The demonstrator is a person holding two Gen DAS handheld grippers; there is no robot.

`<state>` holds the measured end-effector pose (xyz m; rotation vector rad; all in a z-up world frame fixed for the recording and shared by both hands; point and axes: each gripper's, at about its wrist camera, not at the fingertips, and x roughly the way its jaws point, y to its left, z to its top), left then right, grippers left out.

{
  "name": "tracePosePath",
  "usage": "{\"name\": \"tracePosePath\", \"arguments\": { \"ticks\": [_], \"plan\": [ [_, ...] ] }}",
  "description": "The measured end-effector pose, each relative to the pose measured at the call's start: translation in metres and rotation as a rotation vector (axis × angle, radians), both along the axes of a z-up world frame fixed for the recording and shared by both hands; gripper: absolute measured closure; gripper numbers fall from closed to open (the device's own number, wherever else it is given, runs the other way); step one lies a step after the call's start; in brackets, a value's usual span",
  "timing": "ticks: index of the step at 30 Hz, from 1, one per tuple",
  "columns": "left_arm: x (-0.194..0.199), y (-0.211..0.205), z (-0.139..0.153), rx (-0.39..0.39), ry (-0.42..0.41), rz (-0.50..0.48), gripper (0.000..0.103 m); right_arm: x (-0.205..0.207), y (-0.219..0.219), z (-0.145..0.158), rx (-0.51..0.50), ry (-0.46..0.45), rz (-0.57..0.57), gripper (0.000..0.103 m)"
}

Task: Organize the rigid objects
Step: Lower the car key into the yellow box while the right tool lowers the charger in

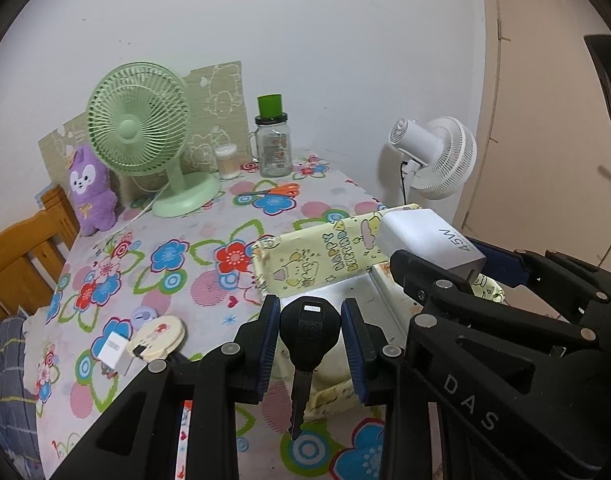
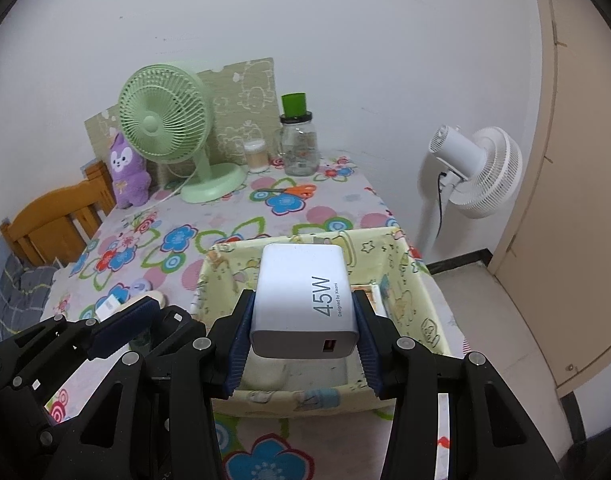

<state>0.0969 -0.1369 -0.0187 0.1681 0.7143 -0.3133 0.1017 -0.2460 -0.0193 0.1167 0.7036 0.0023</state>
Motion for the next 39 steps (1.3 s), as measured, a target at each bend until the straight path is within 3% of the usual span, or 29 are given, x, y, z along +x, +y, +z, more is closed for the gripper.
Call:
{"name": "tracePosePath", "arguments": {
  "ticks": [32,39],
  "plan": [
    [0.052,-0.038,-0.051,0.060,0.125,-0.038,0.071,0.051,-0.027,-0.050,-0.002,0.157,-0.035,0.053],
    [0.055,-0.041,-0.058,0.079,0.132,-0.037,0.059,0.059,-0.030,-0.061,-0.020,0.174,-0.052,0.053]
  ]
}}
